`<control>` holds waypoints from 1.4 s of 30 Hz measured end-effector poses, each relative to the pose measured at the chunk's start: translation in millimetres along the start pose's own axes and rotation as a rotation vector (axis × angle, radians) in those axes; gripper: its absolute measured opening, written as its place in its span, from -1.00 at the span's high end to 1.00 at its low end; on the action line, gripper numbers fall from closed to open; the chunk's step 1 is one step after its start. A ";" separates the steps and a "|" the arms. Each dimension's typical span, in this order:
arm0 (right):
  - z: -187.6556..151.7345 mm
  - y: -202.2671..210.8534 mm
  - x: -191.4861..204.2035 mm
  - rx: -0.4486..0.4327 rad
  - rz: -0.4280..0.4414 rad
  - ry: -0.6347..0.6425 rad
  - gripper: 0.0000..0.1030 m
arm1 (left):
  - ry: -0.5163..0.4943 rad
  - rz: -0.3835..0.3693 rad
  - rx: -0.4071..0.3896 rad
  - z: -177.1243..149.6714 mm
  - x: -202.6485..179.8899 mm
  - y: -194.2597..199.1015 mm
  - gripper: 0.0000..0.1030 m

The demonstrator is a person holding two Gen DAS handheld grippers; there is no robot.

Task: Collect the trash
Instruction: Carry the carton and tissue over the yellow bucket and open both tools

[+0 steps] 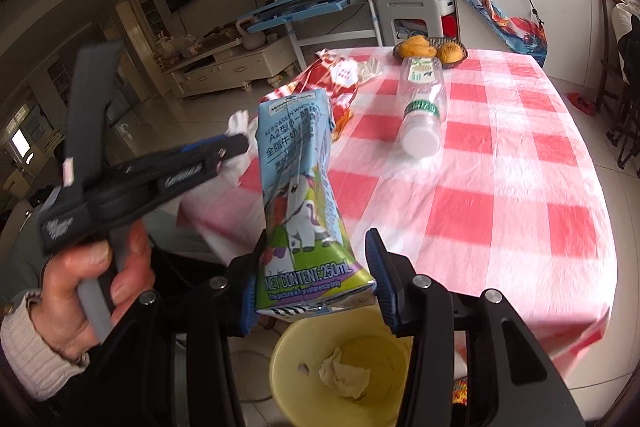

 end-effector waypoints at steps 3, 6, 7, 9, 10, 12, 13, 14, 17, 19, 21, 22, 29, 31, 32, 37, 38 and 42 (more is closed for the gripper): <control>-26.1 -6.2 8.7 0.063 -0.005 0.005 0.10 | -0.002 -0.003 -0.002 -5.6 1.0 4.9 0.62; -43.2 -19.2 11.8 0.136 -0.018 0.002 0.10 | -0.004 -0.010 -0.001 -11.8 1.4 8.8 0.62; -46.6 -24.1 12.4 0.156 -0.033 0.005 0.10 | -0.007 -0.013 0.001 -14.6 1.1 10.2 0.62; -50.4 -33.0 10.9 0.199 -0.050 0.004 0.09 | -0.013 -0.019 0.008 -22.0 0.3 12.7 0.62; -51.8 -36.0 9.8 0.209 -0.060 -0.003 0.08 | -0.017 -0.022 0.012 -25.5 -0.4 13.5 0.62; -50.7 -33.0 4.7 0.184 -0.087 -0.019 -0.06 | -0.032 -0.029 0.026 -36.7 -3.3 15.3 0.62; -48.0 -28.9 2.4 0.162 -0.085 -0.032 -0.15 | -0.037 -0.032 0.033 -41.2 -5.0 15.7 0.62; -44.5 -22.5 -0.7 0.127 -0.084 -0.049 -0.18 | -0.044 -0.041 0.046 -47.6 -6.9 15.4 0.62; -34.3 0.4 -11.2 0.004 -0.055 -0.116 -0.29 | -0.081 -0.076 0.099 -70.2 -18.2 13.4 0.62; -29.9 15.1 -20.2 -0.067 -0.046 -0.167 -0.37 | -0.125 -0.103 0.144 -85.1 -30.7 7.8 0.62; -27.0 23.0 -27.7 -0.109 -0.042 -0.206 -0.41 | -0.189 -0.120 0.201 -100.9 -44.7 2.0 0.60; -26.6 25.5 -30.0 -0.124 -0.044 -0.222 -0.42 | -0.210 -0.122 0.216 -105.8 -48.9 0.1 0.56; -19.8 33.7 -35.1 -0.170 -0.059 -0.253 -0.48 | -0.197 -0.013 0.069 -93.0 -37.2 24.5 -0.37; -21.3 34.7 -33.5 -0.170 -0.070 -0.245 -0.49 | -0.149 0.025 0.025 -83.4 -23.5 30.7 -0.46; -21.5 34.1 -33.3 -0.171 -0.075 -0.240 -0.50 | -0.124 0.039 0.013 -79.5 -16.7 31.9 -0.48; -22.6 32.6 -26.4 -0.166 -0.098 -0.211 -0.55 | 0.014 0.074 -0.018 -66.1 17.1 34.9 -0.50; -22.7 32.2 -25.9 -0.165 -0.101 -0.206 -0.55 | 0.033 0.076 -0.021 -65.2 21.2 34.8 -0.50; -23.2 30.3 -23.2 -0.160 -0.112 -0.193 -0.56 | 0.095 0.079 -0.040 -60.4 35.3 37.2 -0.51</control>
Point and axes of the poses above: each gripper's, at about its wrist camera, not at the fingertips, and y roughly against the way its jaws point, x to its left, z to its top, the point moved 8 cm from there along -y, roughly the way its jaws point, and after that the axes turned 15 degrees about x, right-handed, at the moved point
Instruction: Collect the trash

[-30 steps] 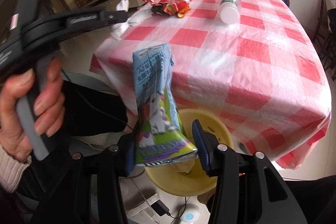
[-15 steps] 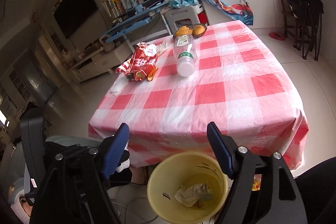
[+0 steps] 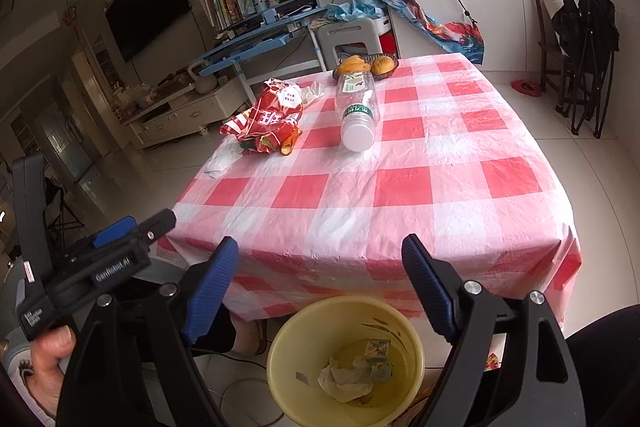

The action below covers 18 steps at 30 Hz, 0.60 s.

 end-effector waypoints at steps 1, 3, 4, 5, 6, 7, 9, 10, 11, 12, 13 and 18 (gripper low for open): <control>-0.1 0.0 0.4 0.000 -0.001 0.003 -0.56 | 0.008 0.002 -0.002 0.3 0.4 -1.0 -0.51; 0.1 -0.2 2.1 -0.001 -0.003 0.007 -0.56 | 0.020 0.003 -0.002 0.2 2.4 -1.8 -0.52; -0.1 -0.1 2.4 -0.002 -0.004 0.008 -0.56 | 0.026 0.005 -0.001 0.6 3.3 -2.7 -0.52; 0.0 -0.1 2.5 -0.003 -0.005 0.010 -0.56 | 0.031 0.007 -0.002 1.1 4.2 -3.2 -0.52; -0.1 0.0 2.6 -0.003 -0.005 0.011 -0.56 | 0.033 0.008 -0.002 0.4 4.3 -3.4 -0.52; -0.3 -0.1 2.6 -0.002 -0.004 0.011 -0.56 | 0.036 0.009 -0.003 0.5 4.9 -3.6 -0.52; -0.2 -0.2 2.9 -0.003 -0.004 0.011 -0.56 | 0.042 0.013 -0.005 0.2 6.0 -4.3 -0.52; -0.1 0.0 2.9 -0.004 -0.003 0.012 -0.56 | 0.046 0.015 -0.005 0.3 6.9 -4.6 -0.52; -0.2 0.0 3.0 -0.004 -0.003 0.012 -0.56 | 0.049 0.016 -0.005 0.3 7.8 -4.8 -0.52; -0.3 0.0 3.2 -0.005 -0.003 0.012 -0.56 | 0.052 0.018 -0.004 0.3 9.1 -5.0 -0.52; -0.4 0.0 3.3 -0.006 -0.002 0.013 -0.56 | 0.058 0.020 -0.004 0.4 10.6 -5.3 -0.52; -0.4 0.3 4.1 -0.007 -0.003 0.012 -0.56 | 0.076 0.021 -0.001 0.2 13.9 -5.8 -0.52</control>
Point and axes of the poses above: each gripper's, at about its wrist camera, not at the fingertips, and y roughly against the way its jaws point, x to its left, z to its top, the point moved 8 cm from there along -y, roughly the way its jaws point, and after that the axes turned 15 degrees about x, right-handed, at the moved point
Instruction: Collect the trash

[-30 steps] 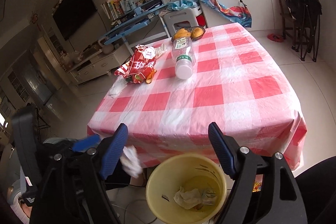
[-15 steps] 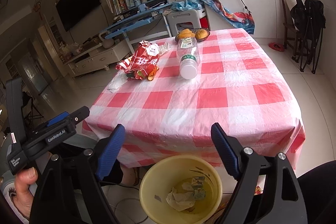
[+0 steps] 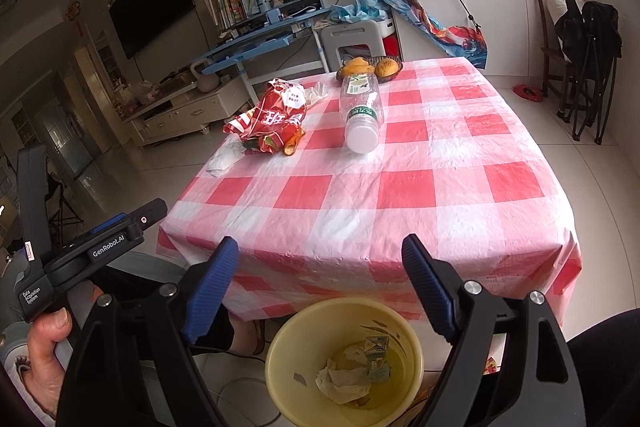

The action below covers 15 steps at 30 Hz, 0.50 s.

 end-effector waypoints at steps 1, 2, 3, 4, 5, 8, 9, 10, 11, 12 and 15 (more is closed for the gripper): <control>0.0 0.0 0.0 0.000 0.000 0.000 -0.56 | 0.004 -0.001 -0.001 0.3 0.6 0.3 -0.52; -0.1 -0.1 0.0 0.000 0.000 0.001 -0.56 | 0.007 -0.004 -0.001 0.7 1.1 0.5 -0.52; -0.2 -0.2 0.0 0.002 0.000 0.001 -0.56 | 0.009 -0.004 -0.001 0.6 2.7 1.0 -0.52; -0.5 -0.5 0.1 0.004 -0.002 0.003 -0.56 | 0.010 -0.004 0.000 0.6 2.8 1.0 -0.52; -0.3 0.1 0.9 0.004 -0.002 0.005 -0.56 | 0.011 -0.004 0.001 0.6 3.0 0.7 -0.52; 0.0 0.2 2.3 0.006 -0.004 0.011 -0.56 | 0.012 -0.005 0.000 0.6 3.2 1.0 -0.52; 0.0 -0.2 2.7 0.008 -0.006 0.013 -0.56 | 0.013 -0.006 0.000 0.8 3.4 0.9 -0.52; 0.0 -0.4 3.0 0.009 -0.007 0.015 -0.56 | 0.014 -0.006 0.000 0.9 3.5 0.6 -0.52; 0.1 -0.4 3.3 0.009 -0.008 0.017 -0.56 | 0.014 -0.006 0.000 0.9 3.4 0.5 -0.52; 0.1 -0.6 3.9 0.009 -0.008 0.019 -0.56 | 0.013 -0.006 0.000 0.9 3.5 0.7 -0.52; -0.3 -1.3 4.7 0.010 -0.010 0.022 -0.56 | 0.013 -0.006 0.001 0.9 3.4 0.3 -0.52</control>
Point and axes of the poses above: each gripper's, at about its wrist camera, not at the fingertips, and y roughly against the way its jaws point, x to its left, z to its top, the point moved 8 cm from there along -y, roughly the way its jaws point, and after that the axes turned 15 degrees about x, right-handed, at the moved point
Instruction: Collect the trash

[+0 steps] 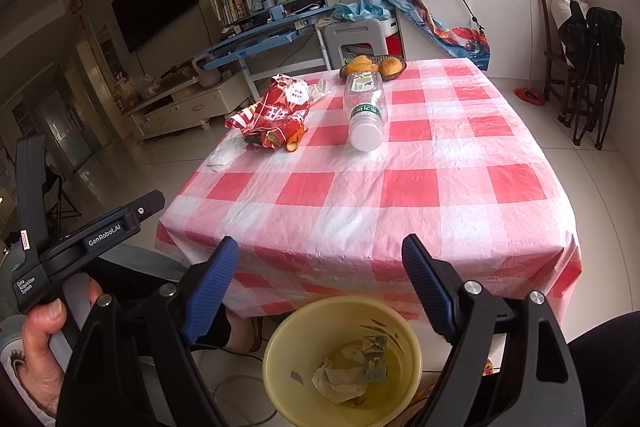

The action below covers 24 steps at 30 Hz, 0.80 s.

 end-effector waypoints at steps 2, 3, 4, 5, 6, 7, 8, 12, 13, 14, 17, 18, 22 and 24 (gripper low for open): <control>-0.1 0.1 0.2 0.000 0.000 0.000 -0.56 | -0.001 0.000 0.000 0.0 0.2 0.3 -0.52; 0.0 0.1 0.2 -0.001 0.000 0.000 -0.56 | 0.000 0.000 0.000 0.0 0.2 0.3 -0.52; -0.1 0.1 0.3 0.000 0.000 -0.001 -0.56 | 0.000 0.000 0.000 0.0 0.2 0.2 -0.52; -0.1 0.0 0.3 0.000 0.000 -0.001 -0.56 | -0.001 0.000 0.000 0.0 0.1 0.1 -0.52; -0.2 0.1 0.4 0.000 0.000 -0.001 -0.56 | -0.001 0.000 0.000 0.1 0.1 0.0 -0.52; -0.3 0.2 0.4 0.000 0.000 -0.001 -0.56 | 0.000 0.000 0.000 0.0 0.1 0.3 -0.52; -0.2 0.2 0.5 0.000 0.000 0.000 -0.56 | 0.001 0.000 0.000 0.1 0.3 0.2 -0.52; -0.1 0.4 1.1 -0.002 -0.001 0.002 -0.56 | 0.007 -0.002 0.000 -0.4 0.9 0.3 -0.52; 0.4 0.6 1.9 -0.004 -0.003 0.005 -0.56 | 0.009 -0.002 0.000 -0.1 1.6 0.3 -0.52; 1.5 1.3 3.0 -0.008 -0.005 0.009 -0.56 | 0.012 -0.003 0.001 -0.1 2.6 0.4 -0.52; 9.2 6.0 15.9 -0.035 -0.021 0.061 -0.56 | 0.030 -0.010 0.001 0.4 6.1 2.3 -0.52; 13.4 7.7 23.3 -0.045 -0.010 0.085 -0.56 | 0.038 -0.011 -0.001 0.8 7.8 3.4 -0.52; 48.4 0.2 44.7 -0.056 0.063 0.102 -0.59 | 0.071 -0.010 -0.008 3.2 14.7 6.1 -0.52; 71.4 -10.9 52.1 -0.052 0.100 0.077 -0.59 | 0.080 -0.012 -0.006 3.2 16.5 6.3 -0.52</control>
Point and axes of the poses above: each gripper's, at about its wrist camera, not at the fingertips, and y roughly against the way its jaws point, x to its left, z to its top, the point moved 8 cm from there along -y, roughly the way its jaws point, and after that the axes turned 15 degrees about x, right-handed, at the moved point
